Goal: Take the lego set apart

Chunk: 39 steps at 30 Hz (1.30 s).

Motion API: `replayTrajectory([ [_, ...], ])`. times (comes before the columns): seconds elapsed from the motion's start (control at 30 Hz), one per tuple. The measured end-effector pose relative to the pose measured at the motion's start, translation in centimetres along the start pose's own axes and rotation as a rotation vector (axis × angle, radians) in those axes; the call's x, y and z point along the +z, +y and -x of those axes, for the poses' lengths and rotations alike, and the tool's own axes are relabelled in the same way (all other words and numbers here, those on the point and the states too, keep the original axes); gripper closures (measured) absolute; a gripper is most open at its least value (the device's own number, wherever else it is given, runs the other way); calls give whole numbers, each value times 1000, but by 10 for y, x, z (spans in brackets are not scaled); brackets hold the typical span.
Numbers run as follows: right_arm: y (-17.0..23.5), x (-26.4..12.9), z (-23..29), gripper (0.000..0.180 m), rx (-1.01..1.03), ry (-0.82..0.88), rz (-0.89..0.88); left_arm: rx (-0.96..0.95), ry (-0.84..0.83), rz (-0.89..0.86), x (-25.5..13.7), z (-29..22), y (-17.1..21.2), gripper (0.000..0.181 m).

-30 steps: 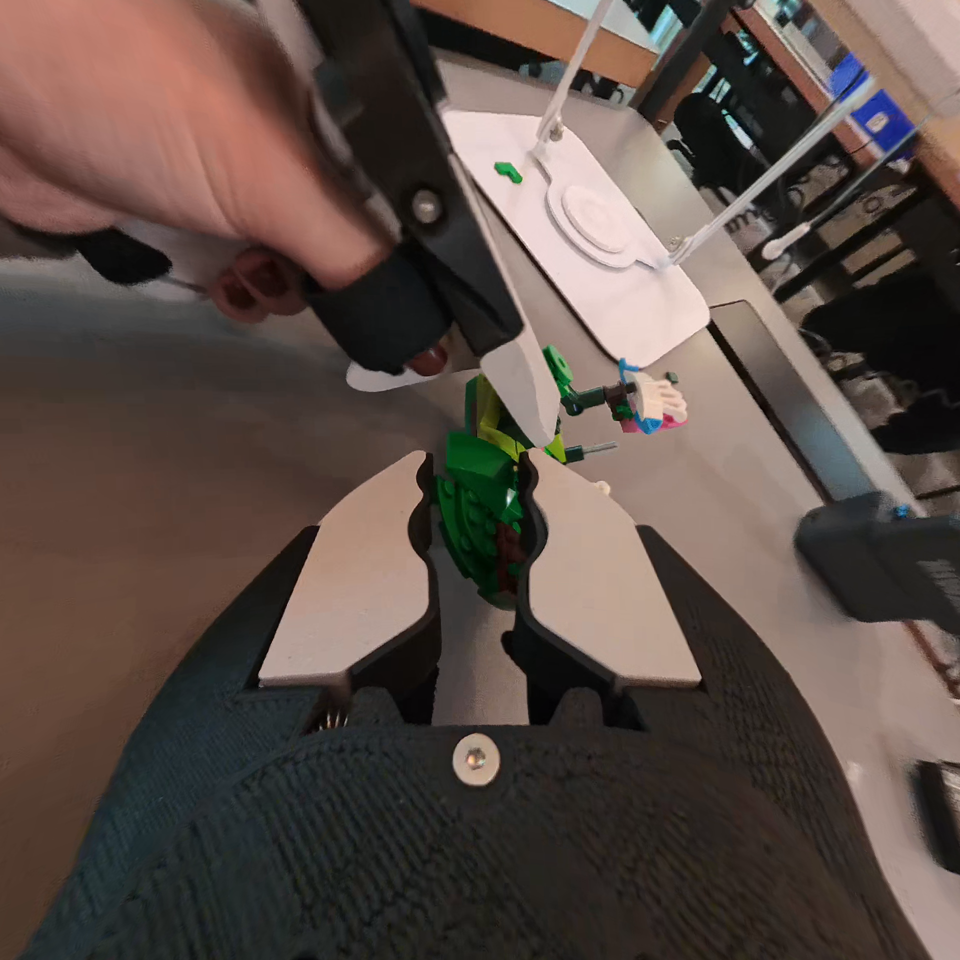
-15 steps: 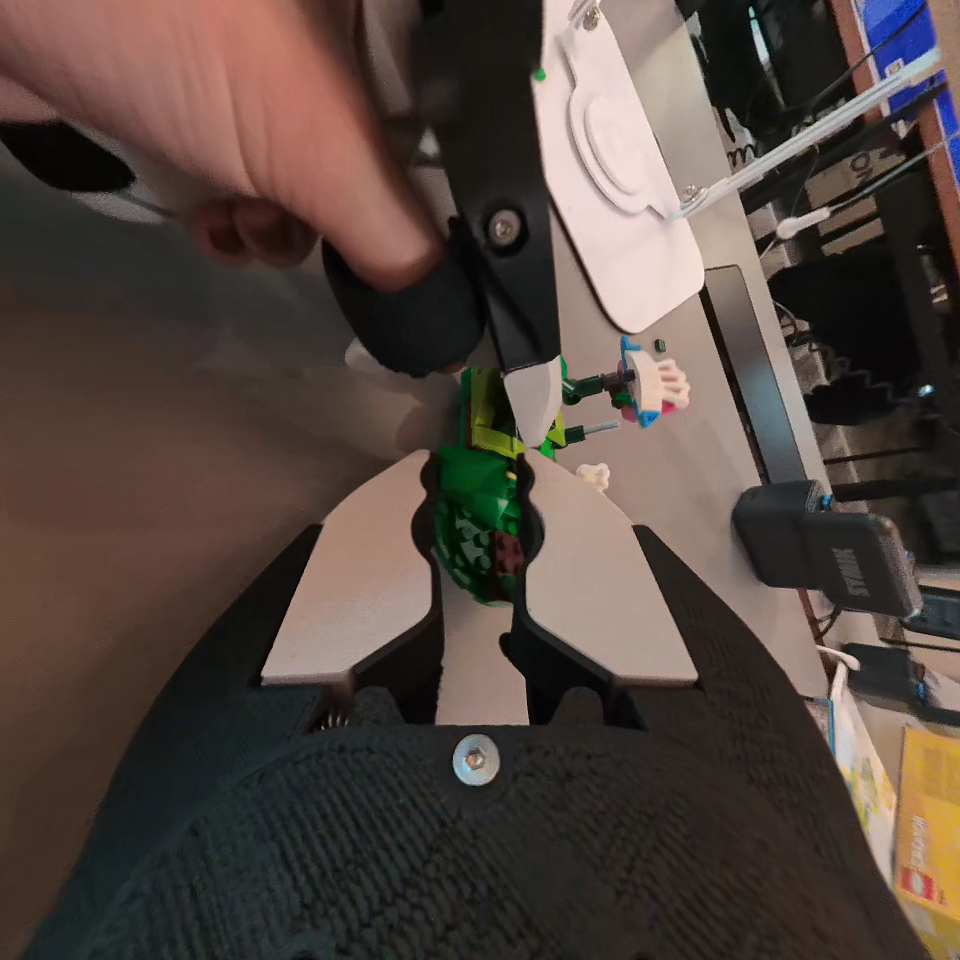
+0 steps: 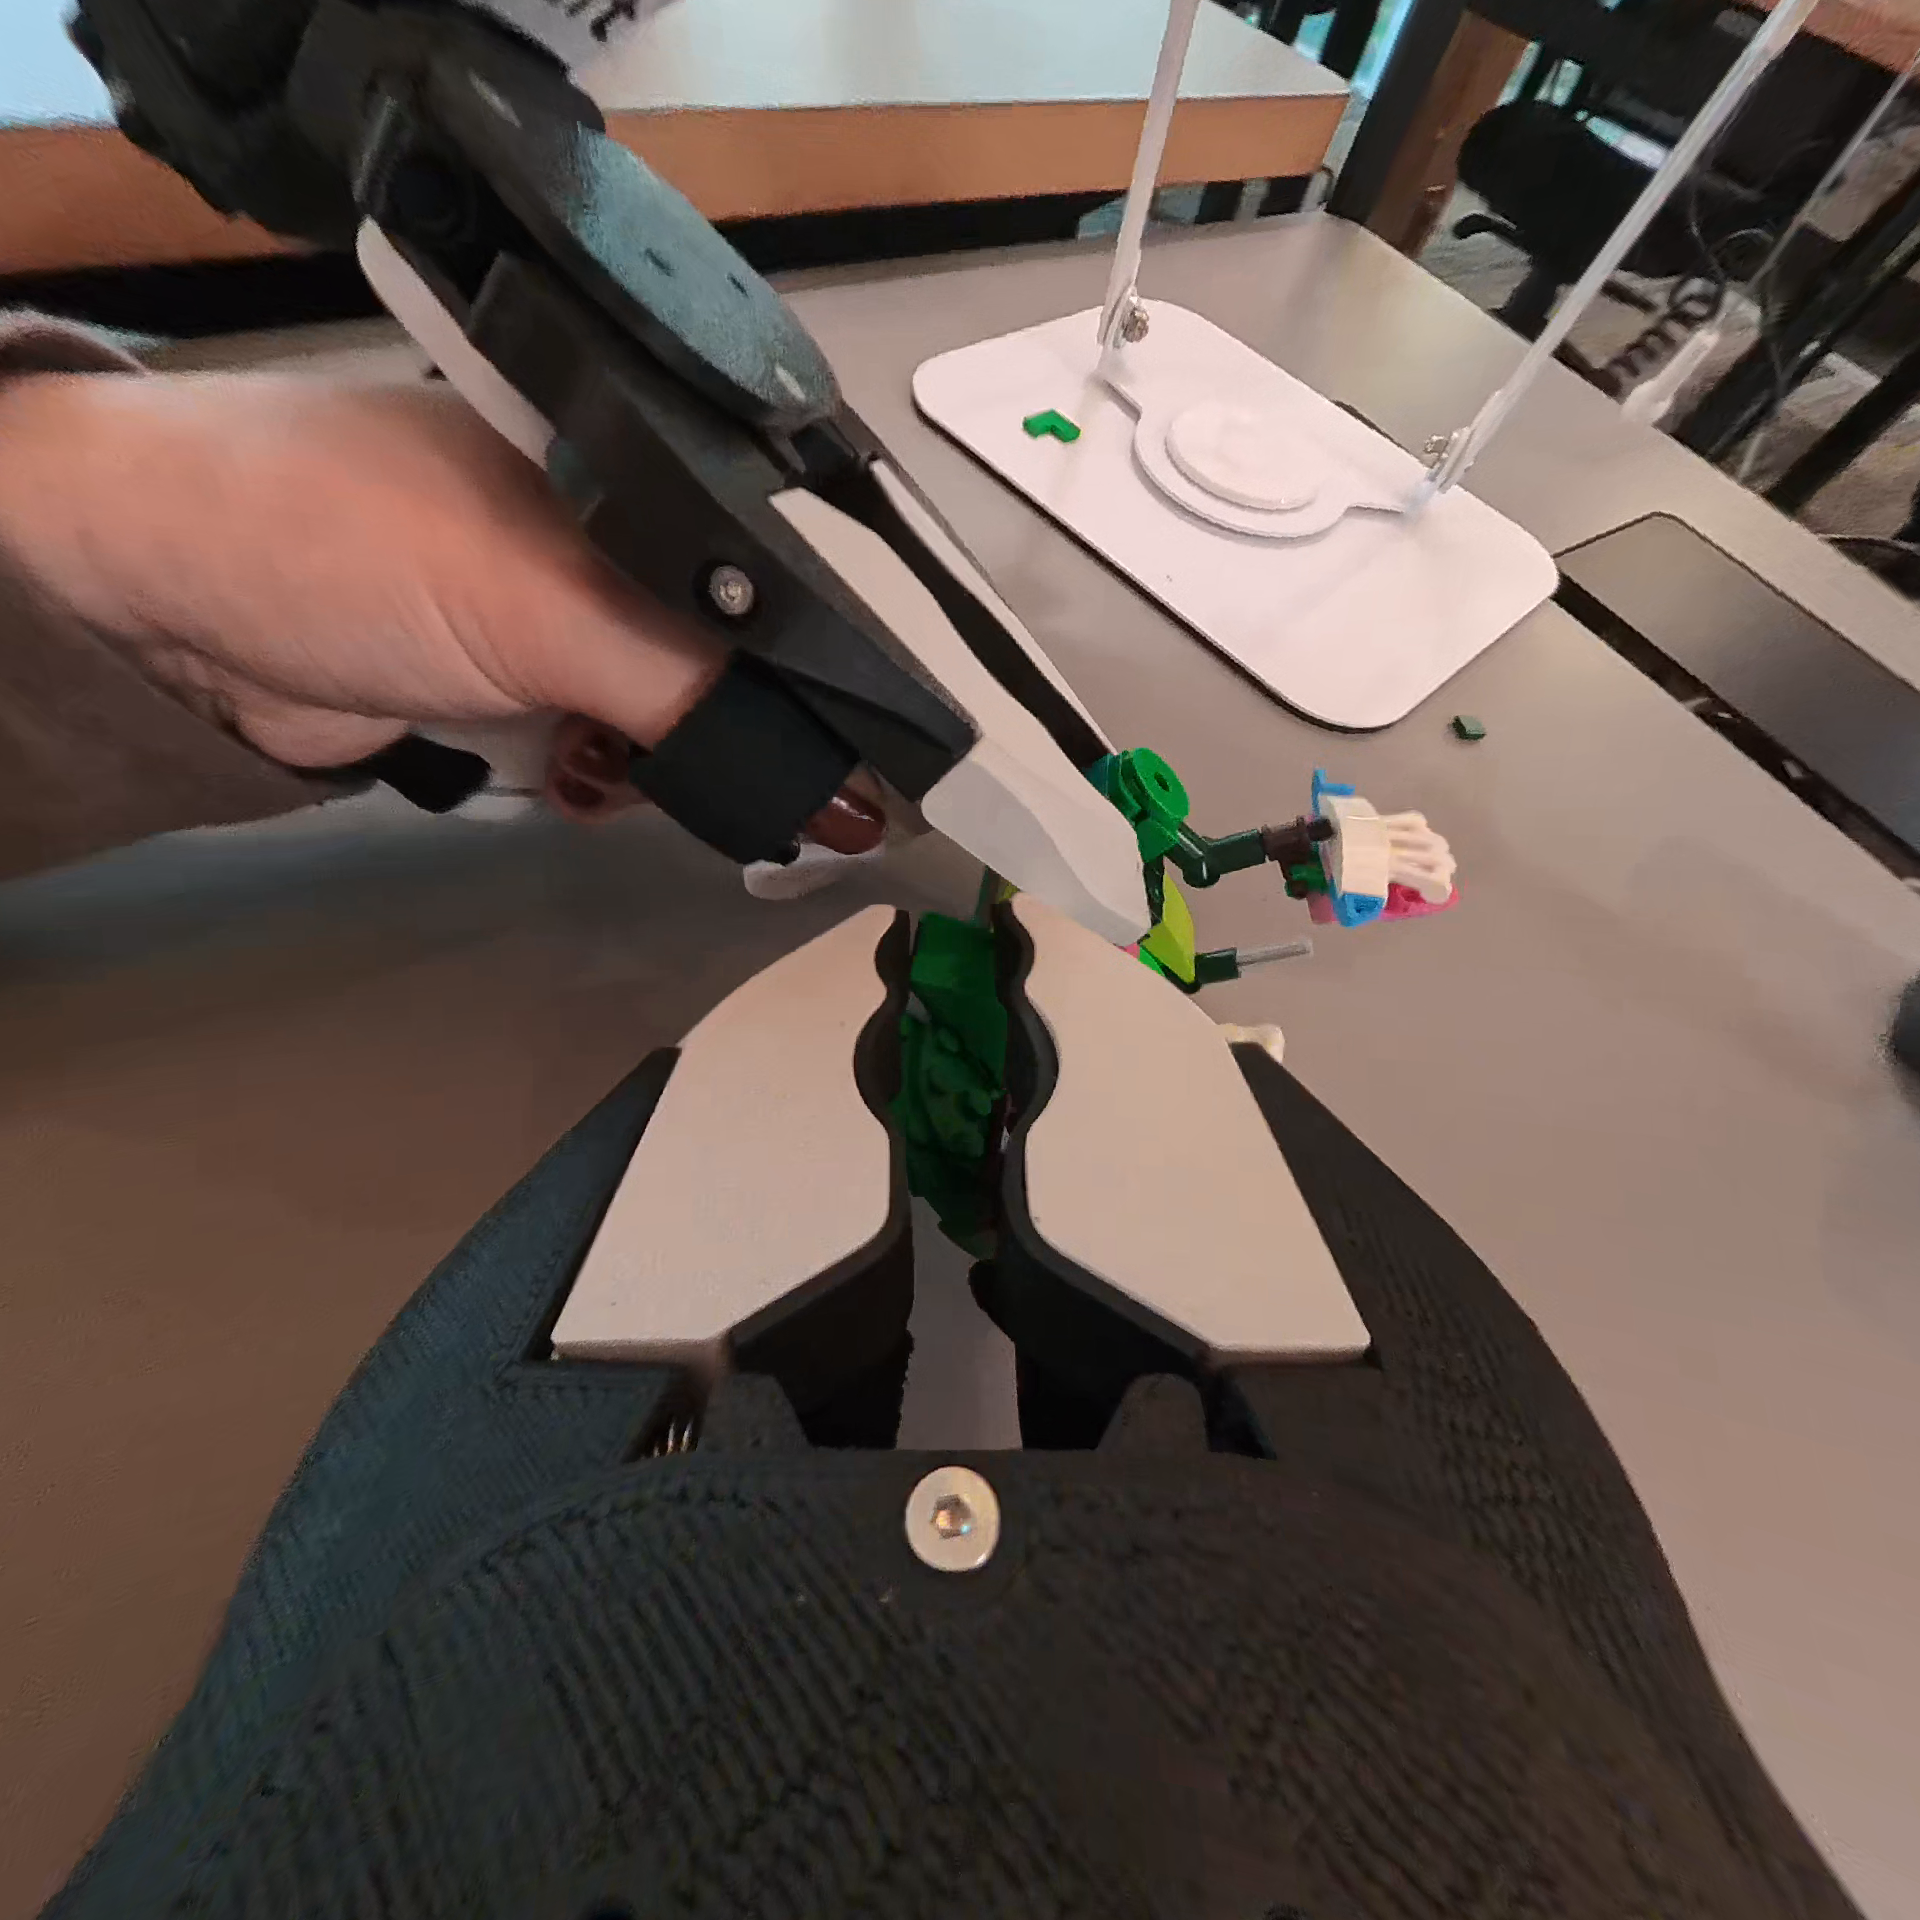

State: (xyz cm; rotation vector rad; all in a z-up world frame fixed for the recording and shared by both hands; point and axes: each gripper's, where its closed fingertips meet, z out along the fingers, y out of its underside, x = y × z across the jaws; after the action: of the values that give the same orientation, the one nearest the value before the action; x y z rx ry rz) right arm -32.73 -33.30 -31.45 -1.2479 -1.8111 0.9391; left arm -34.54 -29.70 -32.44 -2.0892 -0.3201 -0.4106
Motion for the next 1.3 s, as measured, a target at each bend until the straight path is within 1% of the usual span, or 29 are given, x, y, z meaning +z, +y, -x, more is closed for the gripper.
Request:
replayTrajectory([
  [0.07,-2,-4,2,166,-3,-41,-15,-2,24,-2,-1,-3,1,155],
  [0.13,0,-8,7,164,20,-82,-20,16,85,-9,1,-9,3,155],
  [0.2,-4,-18,1,148,64,-83,-68,69,81,-9,2,-5,6,155],
  [0.23,-9,-24,-7,147,91,-65,-108,123,101,-25,2,-7,5,155],
  [0.33,-15,-42,-37,147,260,-30,-190,237,113,-99,-3,-10,-3,155],
  [0.43,-8,-51,-63,142,468,-24,-228,377,146,-286,-17,-25,-24,155],
  [0.5,-6,-54,-66,138,585,-77,-244,464,177,-409,-30,-39,-36,155],
  [0.57,-12,-55,-59,135,691,-190,-283,529,222,-495,-40,-52,-41,155],
  [0.67,-26,-62,-51,139,801,-341,-374,573,234,-502,-41,-59,-40,155],
  [0.7,-27,-63,-50,141,796,-351,-377,588,232,-502,-40,-60,-39,155],
  [0.8,-24,-62,-50,146,686,-279,-351,617,264,-511,-40,-68,-37,155],
  [0.87,-27,-64,-49,150,611,-245,-358,637,257,-517,-41,-71,-37,155],
  [0.97,-25,-63,-50,160,421,-129,-331,611,251,-478,-39,-70,-37,155],
  [1.03,-23,-63,-52,158,288,-38,-303,613,251,-482,-39,-71,-37,155],
  [1.1,-21,-61,-50,157,180,17,-272,598,264,-485,-40,-72,-37,155],
  [1.17,-19,-59,-46,151,128,16,-250,589,269,-498,-42,-72,-39,155],
  [1.2,-18,-59,-45,152,127,6,-247,580,273,-504,-43,-71,-40,156],
  [1.23,-18,-59,-45,157,126,5,-251,566,280,-513,-44,-71,-41,156],
  [1.3,-18,-58,-44,158,110,10,-256,546,299,-519,-46,-72,-42,156],
])
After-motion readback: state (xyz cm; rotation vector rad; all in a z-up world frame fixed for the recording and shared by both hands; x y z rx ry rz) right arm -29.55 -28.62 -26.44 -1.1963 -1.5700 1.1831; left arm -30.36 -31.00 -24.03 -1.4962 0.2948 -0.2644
